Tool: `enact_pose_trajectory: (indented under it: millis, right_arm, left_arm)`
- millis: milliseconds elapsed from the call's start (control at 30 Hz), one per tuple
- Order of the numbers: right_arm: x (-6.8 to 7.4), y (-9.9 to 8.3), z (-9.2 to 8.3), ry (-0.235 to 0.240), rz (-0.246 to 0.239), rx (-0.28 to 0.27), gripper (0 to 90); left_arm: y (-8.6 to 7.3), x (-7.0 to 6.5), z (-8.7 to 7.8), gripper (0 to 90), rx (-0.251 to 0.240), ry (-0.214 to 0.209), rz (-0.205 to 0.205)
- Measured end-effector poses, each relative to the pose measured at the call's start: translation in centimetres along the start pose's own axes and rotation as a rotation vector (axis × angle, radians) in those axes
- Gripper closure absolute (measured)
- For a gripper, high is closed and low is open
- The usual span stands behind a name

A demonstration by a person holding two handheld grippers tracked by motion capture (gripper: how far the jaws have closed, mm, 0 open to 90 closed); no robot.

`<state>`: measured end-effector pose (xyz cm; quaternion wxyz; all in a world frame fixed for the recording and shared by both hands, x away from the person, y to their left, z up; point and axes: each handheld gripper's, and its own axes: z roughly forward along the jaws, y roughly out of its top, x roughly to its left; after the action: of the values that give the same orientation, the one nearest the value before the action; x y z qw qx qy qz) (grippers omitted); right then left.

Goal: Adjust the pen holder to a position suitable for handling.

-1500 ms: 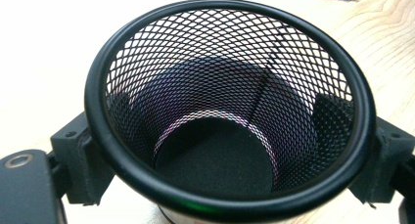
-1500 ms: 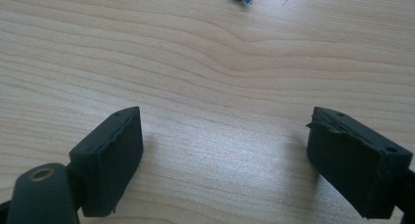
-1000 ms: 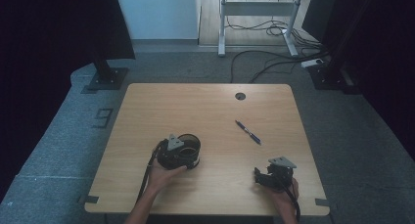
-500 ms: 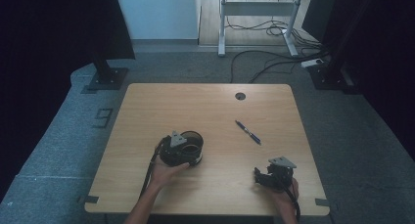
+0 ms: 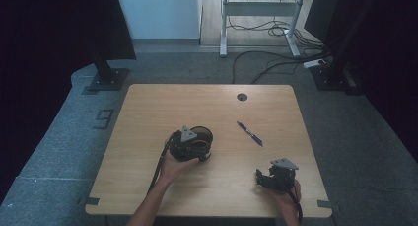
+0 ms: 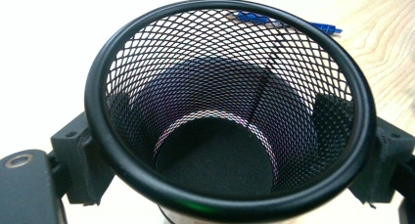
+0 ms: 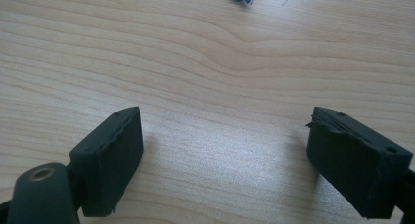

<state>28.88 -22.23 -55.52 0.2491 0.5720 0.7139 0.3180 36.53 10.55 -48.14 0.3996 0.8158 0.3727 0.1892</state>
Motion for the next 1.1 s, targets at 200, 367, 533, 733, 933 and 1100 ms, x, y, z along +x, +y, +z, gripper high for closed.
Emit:
enact_pose_trajectory:
  millis: [200, 367, 533, 733, 933, 1100]
  right_arm:
    - [0.0, 0.0, 0.0, 0.000, 0.002, -0.001, 12.8]
    - [0.0, 0.0, 0.0, 0.000, 0.002, 0.000, 12.8]
    - [0.0, 0.0, 0.0, 0.000, -0.001, -0.002, 12.8]
    - [0.0, 0.0, 0.0, 0.000, 0.000, -0.001, 12.9]
    - [0.0, 0.0, 0.0, 0.000, -0.001, -0.002, 12.9]
    - [0.0, 0.0, 0.0, 0.000, 0.001, -0.001, 12.9]
  left_arm:
    - [1.3, -0.6, 1.3, 10.3, -0.010, -0.002, 0.007]
    - [2.1, -1.3, 2.2, 10.2, -0.018, -0.008, 0.013]
    - [2.8, -1.9, 3.6, 10.2, -0.026, -0.028, -0.001]
    - [2.6, -2.3, 4.8, 10.2, -0.017, -0.028, 0.014]
    - [2.2, -2.1, 5.4, 10.2, 0.004, -0.011, 0.009]
    - [1.8, -1.7, 5.6, 10.1, 0.007, -0.003, -0.006]
